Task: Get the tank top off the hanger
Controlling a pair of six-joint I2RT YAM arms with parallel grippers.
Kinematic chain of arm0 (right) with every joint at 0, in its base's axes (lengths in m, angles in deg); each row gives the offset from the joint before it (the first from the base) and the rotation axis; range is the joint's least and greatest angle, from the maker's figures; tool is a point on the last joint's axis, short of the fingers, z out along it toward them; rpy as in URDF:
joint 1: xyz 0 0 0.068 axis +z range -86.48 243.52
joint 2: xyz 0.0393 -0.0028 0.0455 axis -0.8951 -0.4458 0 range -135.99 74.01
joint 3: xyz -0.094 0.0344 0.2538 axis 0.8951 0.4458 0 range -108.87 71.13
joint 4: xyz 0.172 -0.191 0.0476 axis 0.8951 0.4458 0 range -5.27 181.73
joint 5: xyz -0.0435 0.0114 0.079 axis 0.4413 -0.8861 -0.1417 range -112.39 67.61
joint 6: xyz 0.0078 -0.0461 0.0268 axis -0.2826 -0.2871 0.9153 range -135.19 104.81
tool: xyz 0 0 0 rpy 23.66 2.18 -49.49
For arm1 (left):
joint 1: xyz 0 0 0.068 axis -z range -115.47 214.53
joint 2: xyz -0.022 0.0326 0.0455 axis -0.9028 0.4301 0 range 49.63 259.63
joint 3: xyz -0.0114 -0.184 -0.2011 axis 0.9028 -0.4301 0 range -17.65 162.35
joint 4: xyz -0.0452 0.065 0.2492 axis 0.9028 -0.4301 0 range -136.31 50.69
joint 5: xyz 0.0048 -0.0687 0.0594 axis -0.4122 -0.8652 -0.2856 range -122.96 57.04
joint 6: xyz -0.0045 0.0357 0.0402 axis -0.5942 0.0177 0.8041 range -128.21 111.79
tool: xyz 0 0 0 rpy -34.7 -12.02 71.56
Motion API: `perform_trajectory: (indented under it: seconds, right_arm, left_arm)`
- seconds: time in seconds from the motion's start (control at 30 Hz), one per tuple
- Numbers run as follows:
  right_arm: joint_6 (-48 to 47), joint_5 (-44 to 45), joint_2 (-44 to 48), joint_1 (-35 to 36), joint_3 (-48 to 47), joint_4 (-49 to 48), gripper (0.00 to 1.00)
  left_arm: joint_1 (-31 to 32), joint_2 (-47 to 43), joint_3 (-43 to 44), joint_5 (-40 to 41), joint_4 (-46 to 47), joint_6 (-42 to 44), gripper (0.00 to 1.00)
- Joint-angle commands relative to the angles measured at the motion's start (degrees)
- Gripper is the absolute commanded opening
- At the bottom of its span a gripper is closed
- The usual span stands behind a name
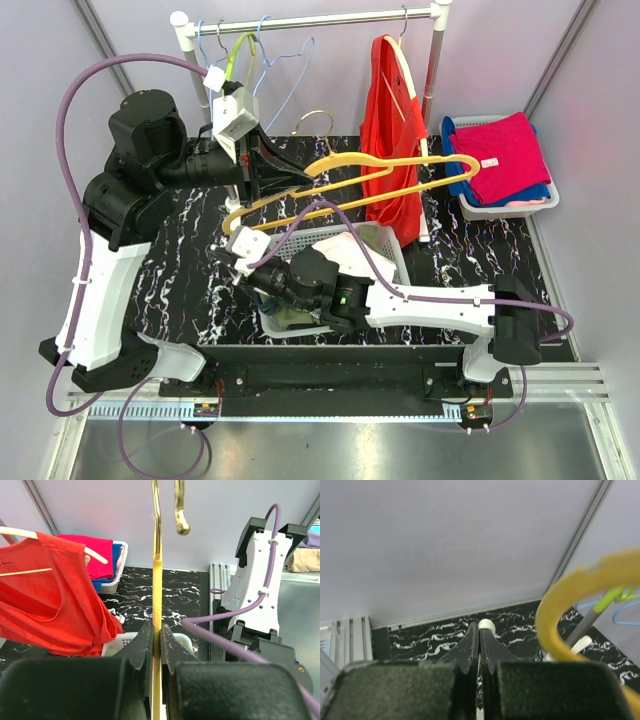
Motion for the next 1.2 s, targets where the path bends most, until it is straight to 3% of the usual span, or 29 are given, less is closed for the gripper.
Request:
perform_trajectory:
  seconds: [0.0,0.47,0.67,0.77,0.9,0.97,1.17]
  right_arm:
    - [2.01,4.27,5.03,-0.34,5.16,-1.83,0.00]
    - [3.76,22.81,32.28,-0.34,28.81,3.79,0.03]
    - [9.73,26.60,35.90,-0.34,34.09,12.31,0.25]
    - [12.37,29.06,36.16,-0.43,34.97,17.49,0.49]
    - [16.68,30.47,36.34,-2.71,33.84,27.32,0.65]
    - [21.16,29.85,37.74,-3.59,33.66,30.94,1.00]
    - [25.13,22.84,46.08,-3.77,26.82,41.58,1.00]
  left_arm:
    - [-1.05,-1.07,2.37,-1.68,3.58,-0.45,0.00]
    - [-1.31,-0.63,3.07,1.57,2.00,2.89,0.00]
    - [-1.31,-1.77,-0.08,4.12,-0.55,7.19,0.00]
    - [-1.22,-2.65,-2.20,4.64,-1.78,9.13,0.00]
    - [-1.31,-4.40,-5.62,5.79,-2.92,12.20,0.00]
    - [-1.22,-4.94,-7.11,6.31,-3.45,12.99,0.00]
    - [-1.31,-7.04,-9.75,6.58,-5.82,15.63,0.01]
